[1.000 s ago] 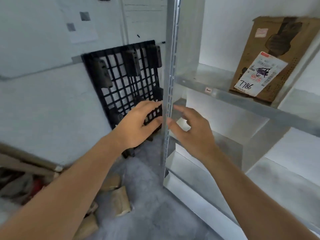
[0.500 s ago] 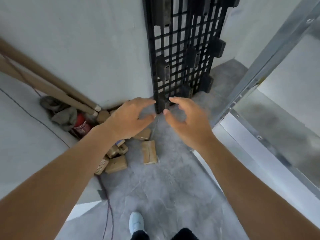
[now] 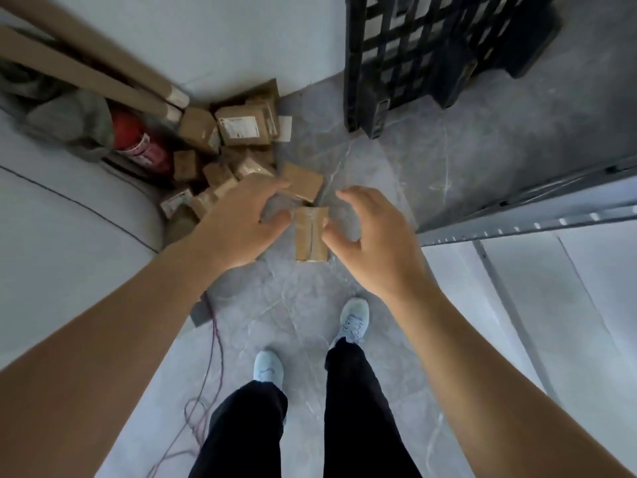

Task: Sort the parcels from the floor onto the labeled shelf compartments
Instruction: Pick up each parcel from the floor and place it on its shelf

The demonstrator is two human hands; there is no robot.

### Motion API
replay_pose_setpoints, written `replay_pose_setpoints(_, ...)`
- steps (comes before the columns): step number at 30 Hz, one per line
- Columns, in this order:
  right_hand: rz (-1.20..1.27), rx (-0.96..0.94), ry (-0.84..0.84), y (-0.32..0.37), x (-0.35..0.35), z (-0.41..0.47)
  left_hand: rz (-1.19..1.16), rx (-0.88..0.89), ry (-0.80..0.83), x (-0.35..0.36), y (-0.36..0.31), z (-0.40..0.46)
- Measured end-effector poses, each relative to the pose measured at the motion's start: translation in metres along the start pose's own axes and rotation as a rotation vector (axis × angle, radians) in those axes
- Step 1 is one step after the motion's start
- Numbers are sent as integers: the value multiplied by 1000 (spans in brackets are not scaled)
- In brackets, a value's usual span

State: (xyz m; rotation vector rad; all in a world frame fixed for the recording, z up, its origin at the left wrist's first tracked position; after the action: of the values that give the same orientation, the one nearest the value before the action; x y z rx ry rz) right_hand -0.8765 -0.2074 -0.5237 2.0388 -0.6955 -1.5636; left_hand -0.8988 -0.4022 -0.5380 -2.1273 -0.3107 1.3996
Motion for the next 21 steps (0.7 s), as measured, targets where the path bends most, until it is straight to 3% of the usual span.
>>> replay_pose_setpoints(11, -79, 176, 135, -158, 219, 140, -91, -169, 164, 193, 188, 128)
replay_pose_setpoints(21, -63, 445, 188, -300, 413, 206, -143, -270, 318, 370, 352, 198)
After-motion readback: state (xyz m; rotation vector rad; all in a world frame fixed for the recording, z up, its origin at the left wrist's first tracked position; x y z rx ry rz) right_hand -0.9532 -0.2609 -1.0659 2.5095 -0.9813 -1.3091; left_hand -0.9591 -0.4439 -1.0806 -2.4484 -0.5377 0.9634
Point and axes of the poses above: each hand's wrist, its own z-axis towards the middle knuckle, its own x-axis out of the palm, y = z × x, the point moved 8 cm from there along z, towards the middle knuckle, and after that the axes turned 6 degrees about x, right-handed, at the moved point
